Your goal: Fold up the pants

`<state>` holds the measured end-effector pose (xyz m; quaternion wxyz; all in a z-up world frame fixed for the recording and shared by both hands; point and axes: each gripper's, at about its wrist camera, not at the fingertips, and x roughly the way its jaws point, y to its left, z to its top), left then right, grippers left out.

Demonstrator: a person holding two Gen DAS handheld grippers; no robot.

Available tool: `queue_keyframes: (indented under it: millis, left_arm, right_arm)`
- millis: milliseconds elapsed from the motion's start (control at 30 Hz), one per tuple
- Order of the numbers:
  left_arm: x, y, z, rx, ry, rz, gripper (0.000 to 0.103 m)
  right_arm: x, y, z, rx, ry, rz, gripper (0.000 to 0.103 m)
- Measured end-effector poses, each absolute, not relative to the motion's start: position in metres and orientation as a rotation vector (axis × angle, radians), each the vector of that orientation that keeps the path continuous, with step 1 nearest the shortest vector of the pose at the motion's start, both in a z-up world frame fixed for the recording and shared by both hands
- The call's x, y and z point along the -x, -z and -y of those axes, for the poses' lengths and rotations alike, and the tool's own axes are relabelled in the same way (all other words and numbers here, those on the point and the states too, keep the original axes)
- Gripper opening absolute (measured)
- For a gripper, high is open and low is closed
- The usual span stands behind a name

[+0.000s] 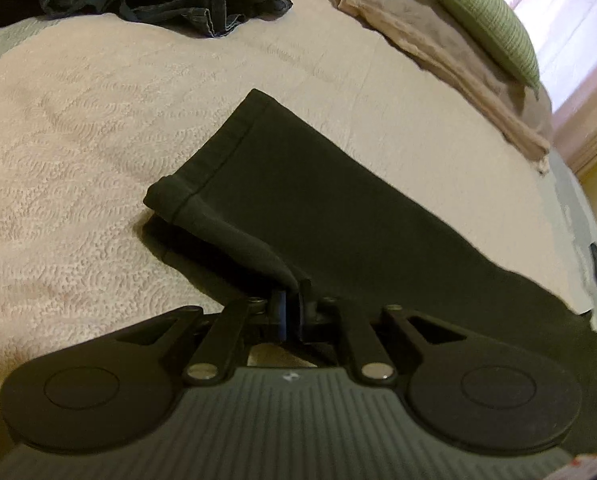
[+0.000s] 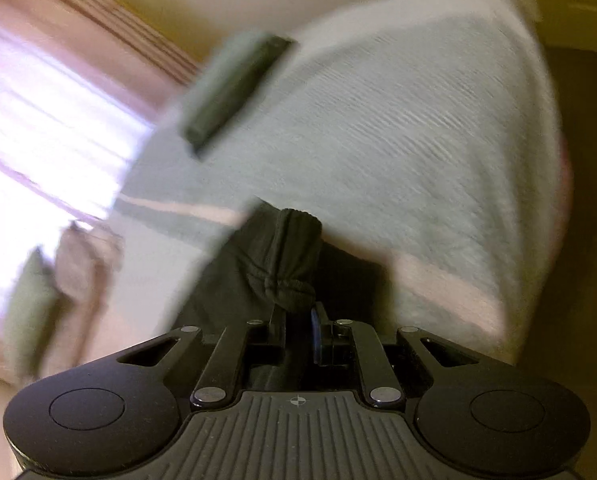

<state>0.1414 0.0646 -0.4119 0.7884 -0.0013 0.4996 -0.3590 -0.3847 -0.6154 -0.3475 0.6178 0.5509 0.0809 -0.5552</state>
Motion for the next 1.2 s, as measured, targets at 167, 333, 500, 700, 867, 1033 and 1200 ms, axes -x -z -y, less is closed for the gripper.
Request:
queue_keyframes:
  millis: [167, 333, 500, 700, 867, 1033, 1200]
  left_arm:
    - [-0.138, 0.394, -0.054, -0.083, 0.731, -1.11, 0.012]
    - [-0.123, 0.363, -0.05, -0.247, 0.765, -1.149, 0.024]
    - [-0.092, 0.325, 0.0, -0.367, 0.914, -1.075, 0.024]
    - [-0.035, 0.33, 0.172, -0.387, 1.311, -1.059, 0.026]
    - [0.032, 0.342, 0.314, -0.378, 1.617, -1.138, 0.04]
    - [0.072, 0.364, 0.382, -0.46, 1.706, -1.245, 0.041]
    - [0.093, 0.371, 0.389, -0.503, 1.783, -1.157, 0.0]
  right_arm:
    - [0.387, 0.371, 0.618, -1.365, 1.317, -0.234, 0.039]
    - [0.385, 0.328, 0.619, -1.124, 1.321, -0.492, 0.052]
    - [0.38, 0.291, 0.657, -0.973, 1.227, -0.411, 0.054]
    - [0.365, 0.337, 0.735, -1.072, 1.063, -0.444, 0.056]
    - [0.367, 0.364, 0.76, -1.201, 0.948, -0.36, 0.056]
    - [0.36, 0.368, 0.766, -1.159, 0.882, -0.376, 0.049]
    - [0.369, 0.351, 0.75, -1.03, 0.928, -0.379, 0.003]
